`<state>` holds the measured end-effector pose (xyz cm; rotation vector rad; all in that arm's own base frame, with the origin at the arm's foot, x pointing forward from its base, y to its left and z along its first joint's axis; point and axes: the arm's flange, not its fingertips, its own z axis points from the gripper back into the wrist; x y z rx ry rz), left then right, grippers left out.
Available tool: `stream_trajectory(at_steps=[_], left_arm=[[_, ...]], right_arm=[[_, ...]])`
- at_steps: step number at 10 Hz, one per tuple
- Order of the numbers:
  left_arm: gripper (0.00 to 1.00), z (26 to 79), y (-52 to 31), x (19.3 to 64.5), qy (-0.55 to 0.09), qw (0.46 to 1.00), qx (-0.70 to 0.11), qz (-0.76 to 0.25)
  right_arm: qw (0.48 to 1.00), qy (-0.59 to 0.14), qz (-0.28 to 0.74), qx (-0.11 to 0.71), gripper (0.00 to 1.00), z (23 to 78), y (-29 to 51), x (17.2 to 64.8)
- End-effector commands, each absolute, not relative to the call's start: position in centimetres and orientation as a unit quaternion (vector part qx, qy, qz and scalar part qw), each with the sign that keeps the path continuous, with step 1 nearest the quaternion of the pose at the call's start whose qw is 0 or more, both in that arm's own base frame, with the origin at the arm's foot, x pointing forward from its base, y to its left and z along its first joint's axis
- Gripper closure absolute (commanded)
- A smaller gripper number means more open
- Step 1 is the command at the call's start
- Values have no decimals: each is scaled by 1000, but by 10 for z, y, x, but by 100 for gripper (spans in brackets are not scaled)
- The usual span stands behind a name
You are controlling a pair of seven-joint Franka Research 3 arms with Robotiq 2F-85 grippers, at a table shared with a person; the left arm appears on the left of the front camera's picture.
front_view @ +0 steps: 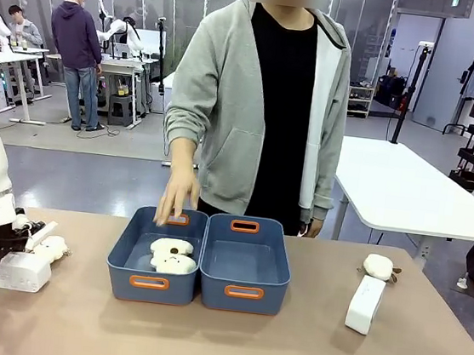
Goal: Sort the digital clocks into the basket.
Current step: Pick up the Digital clock from the table and place it into the empty Plastic storage basket.
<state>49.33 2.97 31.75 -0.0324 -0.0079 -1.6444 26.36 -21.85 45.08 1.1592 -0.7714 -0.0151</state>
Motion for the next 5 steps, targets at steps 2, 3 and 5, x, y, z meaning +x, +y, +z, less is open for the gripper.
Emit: stream_trajectory(at_steps=[2, 3, 5], left_arm=[[100, 313, 29, 494, -14, 691, -1, -723], [100, 314, 29, 494, -14, 692, -2, -722], [88, 315, 28, 493, -10, 696, -6, -718]], right_arm=[[763, -362, -5, 536, 0, 452, -219, 264], [763, -362, -5, 536, 0, 452, -219, 264], [763, -362, -5, 536, 0, 452, -219, 264]])
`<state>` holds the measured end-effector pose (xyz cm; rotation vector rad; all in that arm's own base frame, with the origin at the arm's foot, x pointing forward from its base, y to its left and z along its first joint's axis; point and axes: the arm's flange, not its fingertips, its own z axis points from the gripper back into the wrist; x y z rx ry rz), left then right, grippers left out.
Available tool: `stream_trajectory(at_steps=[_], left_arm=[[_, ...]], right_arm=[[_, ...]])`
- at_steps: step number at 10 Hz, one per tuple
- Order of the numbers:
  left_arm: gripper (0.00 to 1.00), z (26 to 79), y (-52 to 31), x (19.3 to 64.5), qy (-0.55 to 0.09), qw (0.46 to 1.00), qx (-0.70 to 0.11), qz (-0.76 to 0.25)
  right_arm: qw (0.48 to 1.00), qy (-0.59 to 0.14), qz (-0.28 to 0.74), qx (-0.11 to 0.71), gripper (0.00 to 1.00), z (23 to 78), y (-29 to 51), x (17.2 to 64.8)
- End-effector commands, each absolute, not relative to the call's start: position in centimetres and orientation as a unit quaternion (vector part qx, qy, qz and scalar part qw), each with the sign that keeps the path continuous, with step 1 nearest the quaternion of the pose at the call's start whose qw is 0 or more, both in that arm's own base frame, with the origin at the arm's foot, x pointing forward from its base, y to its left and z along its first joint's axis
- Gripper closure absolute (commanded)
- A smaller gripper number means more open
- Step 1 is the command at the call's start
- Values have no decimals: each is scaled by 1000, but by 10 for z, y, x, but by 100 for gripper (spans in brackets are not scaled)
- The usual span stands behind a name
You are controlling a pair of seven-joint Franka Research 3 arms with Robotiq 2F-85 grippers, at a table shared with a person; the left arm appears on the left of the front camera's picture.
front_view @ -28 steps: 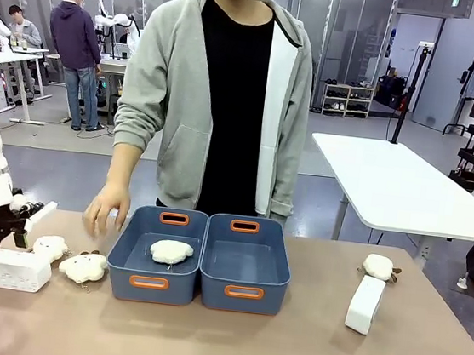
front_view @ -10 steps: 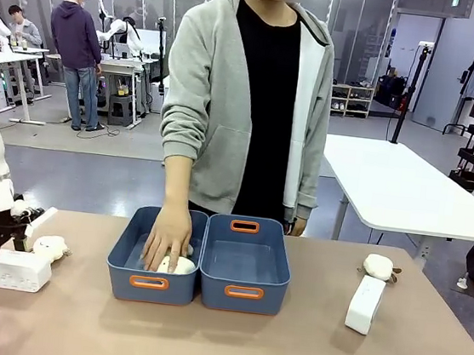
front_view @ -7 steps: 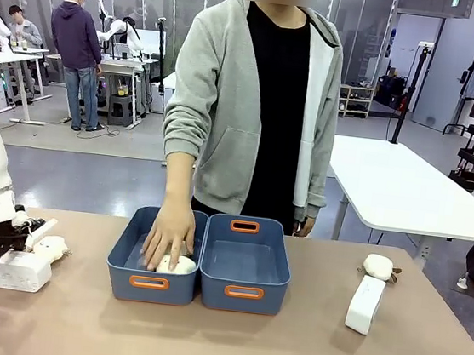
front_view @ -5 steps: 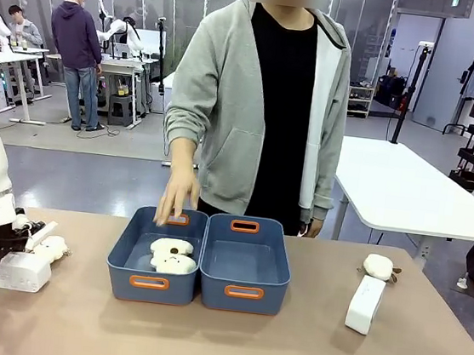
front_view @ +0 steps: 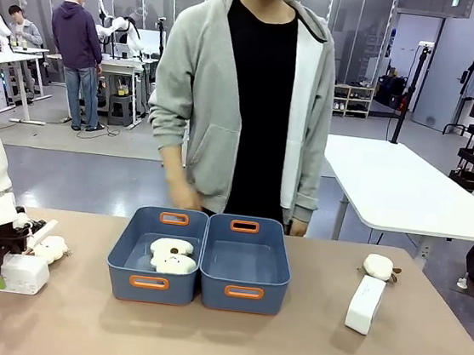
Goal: Sort the digital clocks into the basket.
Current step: Pick up the Digital clock from the table and place it into the empty Plastic storage basket.
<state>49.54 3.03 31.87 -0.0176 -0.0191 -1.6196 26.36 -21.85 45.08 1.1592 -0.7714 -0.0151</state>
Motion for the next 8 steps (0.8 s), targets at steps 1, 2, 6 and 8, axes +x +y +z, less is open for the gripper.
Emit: stream_trajectory(at_steps=[1, 2, 6, 8], left_arm=[[98, 319, 29, 492, -11, 703, -10, -711], [100, 329, 32, 490, -3, 737, -26, -676], [100, 425, 93, 438, -149, 758, -128, -622], [100, 434, 94, 433, -219, 731, -181, -620]], right_arm=[[763, -362, -5, 536, 0, 452, -219, 264], [763, -362, -5, 536, 0, 452, -219, 264], [763, -362, -5, 536, 0, 452, -219, 264], [763, -362, -5, 536, 0, 452, -219, 264]])
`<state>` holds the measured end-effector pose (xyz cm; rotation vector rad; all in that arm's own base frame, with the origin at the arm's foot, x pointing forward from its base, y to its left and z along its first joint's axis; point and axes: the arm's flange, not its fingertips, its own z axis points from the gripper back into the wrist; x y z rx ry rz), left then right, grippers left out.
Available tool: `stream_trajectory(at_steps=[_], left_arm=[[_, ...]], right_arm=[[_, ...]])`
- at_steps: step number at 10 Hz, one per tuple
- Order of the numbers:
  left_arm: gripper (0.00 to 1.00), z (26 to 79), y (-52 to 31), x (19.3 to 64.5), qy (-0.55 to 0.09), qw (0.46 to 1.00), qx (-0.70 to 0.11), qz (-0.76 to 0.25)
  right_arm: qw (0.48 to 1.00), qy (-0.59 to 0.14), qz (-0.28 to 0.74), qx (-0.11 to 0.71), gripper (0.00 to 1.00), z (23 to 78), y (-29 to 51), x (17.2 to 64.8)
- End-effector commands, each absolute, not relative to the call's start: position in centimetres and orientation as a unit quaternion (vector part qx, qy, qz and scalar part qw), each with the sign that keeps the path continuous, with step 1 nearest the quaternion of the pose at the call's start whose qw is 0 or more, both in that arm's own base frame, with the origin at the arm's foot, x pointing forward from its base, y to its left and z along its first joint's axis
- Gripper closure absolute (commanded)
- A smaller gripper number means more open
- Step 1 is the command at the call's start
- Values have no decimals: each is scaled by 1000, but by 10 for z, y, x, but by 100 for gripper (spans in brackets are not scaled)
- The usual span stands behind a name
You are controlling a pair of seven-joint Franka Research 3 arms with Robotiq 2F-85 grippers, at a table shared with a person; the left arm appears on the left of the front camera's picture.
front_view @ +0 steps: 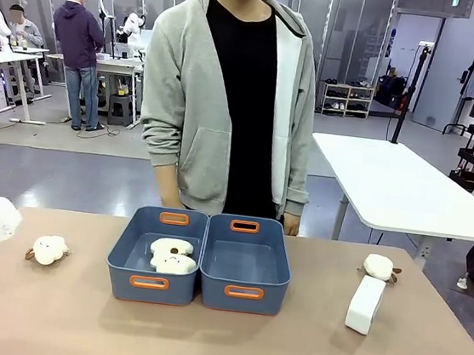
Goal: Sort the digital clocks into the basket.
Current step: Pick up the Digital clock from the table and place it into the empty Plastic storage basket.
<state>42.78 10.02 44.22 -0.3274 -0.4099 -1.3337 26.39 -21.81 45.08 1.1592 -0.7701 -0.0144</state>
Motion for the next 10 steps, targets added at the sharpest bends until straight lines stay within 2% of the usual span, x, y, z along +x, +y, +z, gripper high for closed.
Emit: stream_trajectory(at_steps=[1, 3, 5, 7, 10], left_arm=[[100, 454, 79, 424, -268, 718, -197, -612], [100, 493, 12, 420, -281, 731, -186, -593], [100, 517, -87, 435, -237, 716, -178, -631], [100, 525, -172, 466, -214, 683, -178, -675], [100, 509, -306, 512, -159, 667, -155, -711]], right_arm=[[763, -362, -5, 536, 0, 452, -219, 264], [763, -362, -5, 536, 0, 452, -219, 264], [763, -362, -5, 536, 0, 452, -219, 264], [763, -362, -5, 536, 0, 452, -219, 264], [763, -362, -5, 536, 0, 452, -219, 264]])
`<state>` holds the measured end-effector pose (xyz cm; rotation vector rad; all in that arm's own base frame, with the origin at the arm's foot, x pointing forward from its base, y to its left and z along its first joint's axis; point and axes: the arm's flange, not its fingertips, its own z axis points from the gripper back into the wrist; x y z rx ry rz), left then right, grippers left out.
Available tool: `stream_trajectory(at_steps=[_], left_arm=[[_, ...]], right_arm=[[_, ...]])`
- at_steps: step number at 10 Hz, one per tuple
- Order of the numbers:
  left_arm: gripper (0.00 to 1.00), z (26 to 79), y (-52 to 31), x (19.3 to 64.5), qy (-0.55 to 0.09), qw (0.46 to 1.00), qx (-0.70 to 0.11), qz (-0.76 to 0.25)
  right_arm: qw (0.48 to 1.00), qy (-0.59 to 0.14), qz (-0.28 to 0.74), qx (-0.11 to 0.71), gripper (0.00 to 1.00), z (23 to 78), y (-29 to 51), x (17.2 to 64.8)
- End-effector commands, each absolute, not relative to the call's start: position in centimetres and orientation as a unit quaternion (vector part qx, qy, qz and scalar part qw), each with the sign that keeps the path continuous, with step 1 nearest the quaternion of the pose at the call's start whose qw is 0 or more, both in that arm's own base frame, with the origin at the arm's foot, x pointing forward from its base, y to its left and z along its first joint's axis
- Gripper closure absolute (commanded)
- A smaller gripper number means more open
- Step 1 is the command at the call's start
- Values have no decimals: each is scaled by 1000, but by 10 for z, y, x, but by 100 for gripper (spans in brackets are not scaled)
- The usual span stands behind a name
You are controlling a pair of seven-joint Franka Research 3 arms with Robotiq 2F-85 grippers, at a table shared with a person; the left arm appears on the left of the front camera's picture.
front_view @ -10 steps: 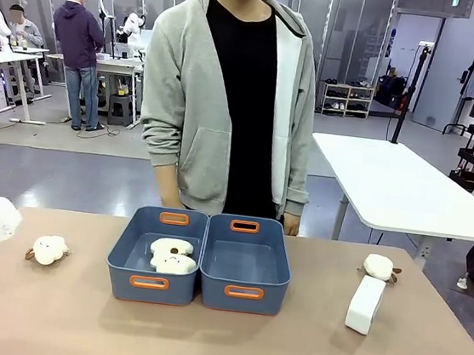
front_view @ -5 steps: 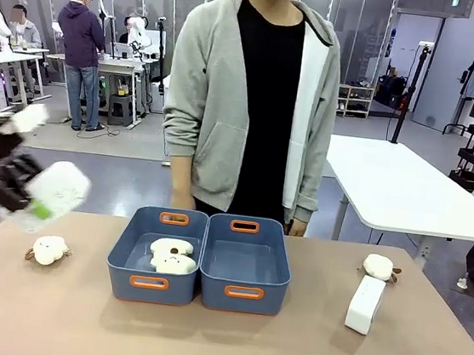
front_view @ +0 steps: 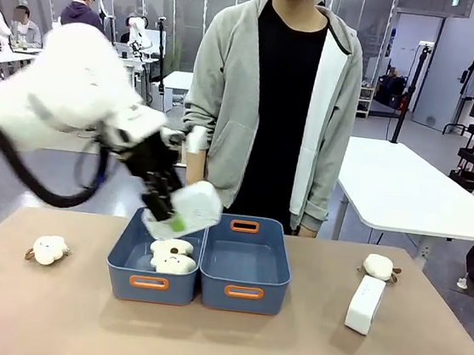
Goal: Sort the digital clocks into the basket.
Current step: Pick up the Digital clock from the table and place it into the empty Plastic storage basket.
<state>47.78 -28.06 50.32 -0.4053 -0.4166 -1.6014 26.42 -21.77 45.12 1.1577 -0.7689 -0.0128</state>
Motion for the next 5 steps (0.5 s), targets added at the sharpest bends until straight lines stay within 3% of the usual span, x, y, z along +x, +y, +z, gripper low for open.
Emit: stream_trajectory(at_steps=[1, 5], left_arm=[[100, 502, -344, 523, -151, 661, -130, -723], [100, 446, -448, 562, -109, 669, -78, -731]], right_arm=[[763, -362, -5, 536, 0, 452, -219, 264], [763, -362, -5, 536, 0, 452, -219, 264]])
